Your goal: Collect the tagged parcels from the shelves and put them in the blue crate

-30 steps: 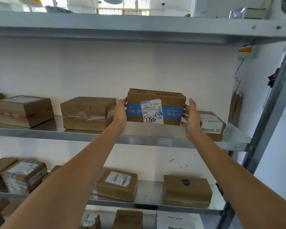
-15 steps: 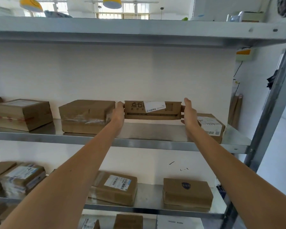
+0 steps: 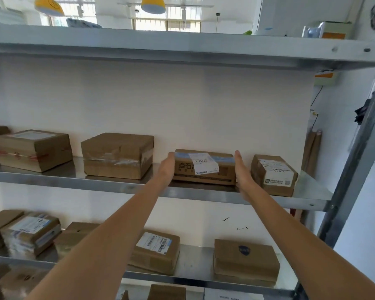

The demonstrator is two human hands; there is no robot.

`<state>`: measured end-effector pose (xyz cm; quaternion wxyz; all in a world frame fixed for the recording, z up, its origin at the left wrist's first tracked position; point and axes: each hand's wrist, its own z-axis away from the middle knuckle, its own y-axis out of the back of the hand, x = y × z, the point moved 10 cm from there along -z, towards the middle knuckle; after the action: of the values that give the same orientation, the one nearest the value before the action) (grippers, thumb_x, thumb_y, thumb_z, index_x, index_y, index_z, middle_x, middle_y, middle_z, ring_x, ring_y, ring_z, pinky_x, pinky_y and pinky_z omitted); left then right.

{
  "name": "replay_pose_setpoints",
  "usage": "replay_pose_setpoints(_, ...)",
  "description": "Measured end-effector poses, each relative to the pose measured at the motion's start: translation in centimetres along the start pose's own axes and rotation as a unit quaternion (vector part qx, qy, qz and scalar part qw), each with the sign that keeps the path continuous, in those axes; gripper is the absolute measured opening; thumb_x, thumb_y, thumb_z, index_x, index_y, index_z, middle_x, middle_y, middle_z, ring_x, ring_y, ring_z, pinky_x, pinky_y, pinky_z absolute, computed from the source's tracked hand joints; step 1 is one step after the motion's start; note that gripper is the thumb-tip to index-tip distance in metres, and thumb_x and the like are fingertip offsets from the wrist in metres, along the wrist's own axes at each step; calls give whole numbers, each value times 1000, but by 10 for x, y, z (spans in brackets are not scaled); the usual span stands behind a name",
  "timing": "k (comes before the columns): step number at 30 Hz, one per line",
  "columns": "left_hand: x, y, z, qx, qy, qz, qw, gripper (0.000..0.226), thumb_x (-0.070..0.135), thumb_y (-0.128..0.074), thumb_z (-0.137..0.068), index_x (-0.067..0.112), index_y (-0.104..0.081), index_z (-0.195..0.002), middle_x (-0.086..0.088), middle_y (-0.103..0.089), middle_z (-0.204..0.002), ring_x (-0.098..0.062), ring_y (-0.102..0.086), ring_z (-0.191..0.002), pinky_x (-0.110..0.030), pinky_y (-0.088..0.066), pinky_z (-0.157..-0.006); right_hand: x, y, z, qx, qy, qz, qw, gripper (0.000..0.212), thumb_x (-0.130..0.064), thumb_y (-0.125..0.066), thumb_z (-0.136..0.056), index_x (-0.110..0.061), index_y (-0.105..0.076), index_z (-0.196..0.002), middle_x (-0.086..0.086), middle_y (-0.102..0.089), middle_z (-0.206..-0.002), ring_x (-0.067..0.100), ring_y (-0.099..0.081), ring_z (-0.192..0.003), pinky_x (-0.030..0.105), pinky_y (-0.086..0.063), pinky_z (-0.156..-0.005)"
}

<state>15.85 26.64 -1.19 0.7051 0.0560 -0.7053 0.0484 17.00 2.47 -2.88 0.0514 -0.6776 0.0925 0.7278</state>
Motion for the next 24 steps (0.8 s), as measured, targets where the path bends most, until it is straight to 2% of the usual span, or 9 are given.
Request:
replay_pose_setpoints(2,-6,-5,2,-20,18,5,1000,57,51,-20,-100,11,-55,-120,-7,-63,-108,-13,-57,-90,-26,-39,-84,-1,0,-2,14,14,24,1000,90,-80,-26,-84,-16,-40,-146,7,-47,-146,27,-44,-133,47,-31,-115)
replay_pose_setpoints(4,-3,4,-1,3,-9,-9,1000,70,65,-31,-92,13,-46,-137,-4,-53,-136,-18,-51,-120,-31,-33,-107,-15,7,0,84,77,84,990,83,-73,-28,-90,-12,-40,-143,12,-44,-146,31,-42,-132,51,-31,-113)
replay_pose_setpoints(6,24,34,6,100,-106,12,989,56,43,-39,-99,13,-35,-146,-2,-40,-146,-22,-39,-135,-29,-28,-112,-40,7,21,161,196,145,956,74,-63,-35,-95,-11,-33,-148,14,-33,-154,31,-32,-140,50,-27,-116)
replay_pose_setpoints(9,78,78,37,194,-262,-8,945,35,21,-39,-102,13,-45,-135,1,-46,-130,-11,-46,-119,-11,-37,-98,-82,-36,66,163,374,165,898,54,-43,-40,-102,-13,-36,-146,10,-32,-151,24,-32,-139,40,-32,-114)
replay_pose_setpoints(11,99,105,43,226,-309,-19,924,29,16,-41,-100,15,-50,-127,1,-49,-125,-9,-47,-113,-8,-37,-93,-94,-84,83,113,407,136,896,48,-36,-44,-102,-12,-39,-143,8,-35,-148,19,-35,-135,34,-32,-113)
replay_pose_setpoints(15,115,172,37,287,-338,-51,895,26,14,-43,-97,15,-56,-120,-2,-54,-124,-13,-46,-116,-14,-36,-93,-102,-187,94,-14,358,109,927,56,-44,-42,-101,-18,-29,-149,1,-26,-153,15,-30,-139,29,-26,-114)
replay_pose_setpoints(18,103,234,19,339,-315,-128,877,33,23,-42,-95,22,-52,-127,0,-49,-134,-15,-39,-124,-32,-36,-104,-88,-246,88,-60,291,103,949,63,-49,-39,-100,-19,-21,-153,1,-21,-159,17,-25,-144,26,-21,-111)
replay_pose_setpoints(21,76,280,-16,309,-232,-160,908,42,30,-39,-97,26,-43,-138,-1,-37,-147,-21,-31,-136,-43,-28,-113,-63,-270,66,-24,185,61,981,68,-54,-37,-99,-17,-20,-154,5,-23,-160,24,-29,-144,34,-25,-113)
replay_pose_setpoints(24,44,301,-47,233,-170,-72,955,49,33,-35,-101,24,-29,-149,-2,-27,-155,-26,-31,-140,-39,-26,-115,-38,-285,58,18,116,6,993,69,-55,-38,-99,-11,-25,-151,10,-37,-153,26,-38,-137,33,-32,-107)
